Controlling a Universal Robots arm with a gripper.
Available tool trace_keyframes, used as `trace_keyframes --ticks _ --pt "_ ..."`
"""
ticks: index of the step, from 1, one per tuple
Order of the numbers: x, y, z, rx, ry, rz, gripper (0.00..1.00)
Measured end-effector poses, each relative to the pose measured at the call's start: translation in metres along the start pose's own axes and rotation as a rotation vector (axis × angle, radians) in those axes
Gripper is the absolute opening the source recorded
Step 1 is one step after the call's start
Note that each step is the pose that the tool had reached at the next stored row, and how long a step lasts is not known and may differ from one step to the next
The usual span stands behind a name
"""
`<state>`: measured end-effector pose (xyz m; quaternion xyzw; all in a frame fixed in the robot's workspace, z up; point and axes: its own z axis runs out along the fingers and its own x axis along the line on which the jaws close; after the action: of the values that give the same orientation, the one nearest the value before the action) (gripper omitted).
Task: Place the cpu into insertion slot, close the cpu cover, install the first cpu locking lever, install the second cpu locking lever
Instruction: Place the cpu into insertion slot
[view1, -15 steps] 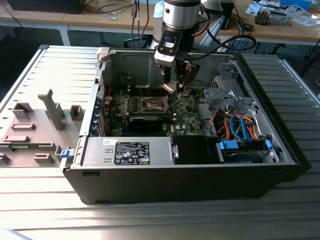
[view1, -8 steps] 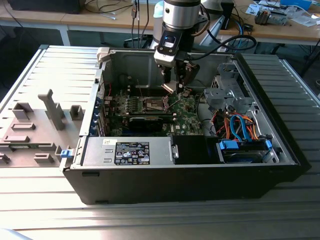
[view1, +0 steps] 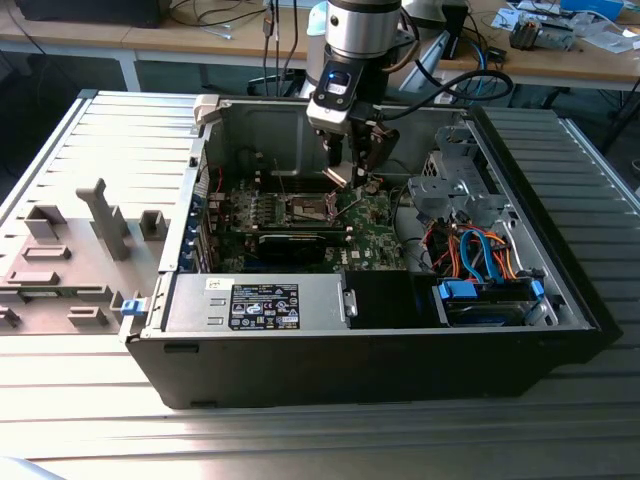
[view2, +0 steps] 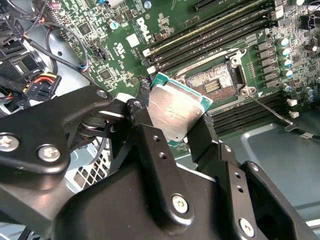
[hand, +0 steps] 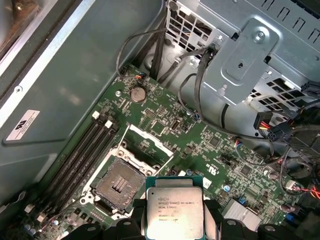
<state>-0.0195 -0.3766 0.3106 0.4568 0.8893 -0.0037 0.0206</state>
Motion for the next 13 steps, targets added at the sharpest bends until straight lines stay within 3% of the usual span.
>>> trace_keyframes --ticks 6,9,13 --pt "0.0 0.0 0.0 0.0021 -0.0025 0.01 0.54" --pt "0.0 0.0 0.0001 0.007 -0.0082 0.034 0.54" --pt "0.0 0.0 0.0 0.008 -0.0095 0.039 0.54"
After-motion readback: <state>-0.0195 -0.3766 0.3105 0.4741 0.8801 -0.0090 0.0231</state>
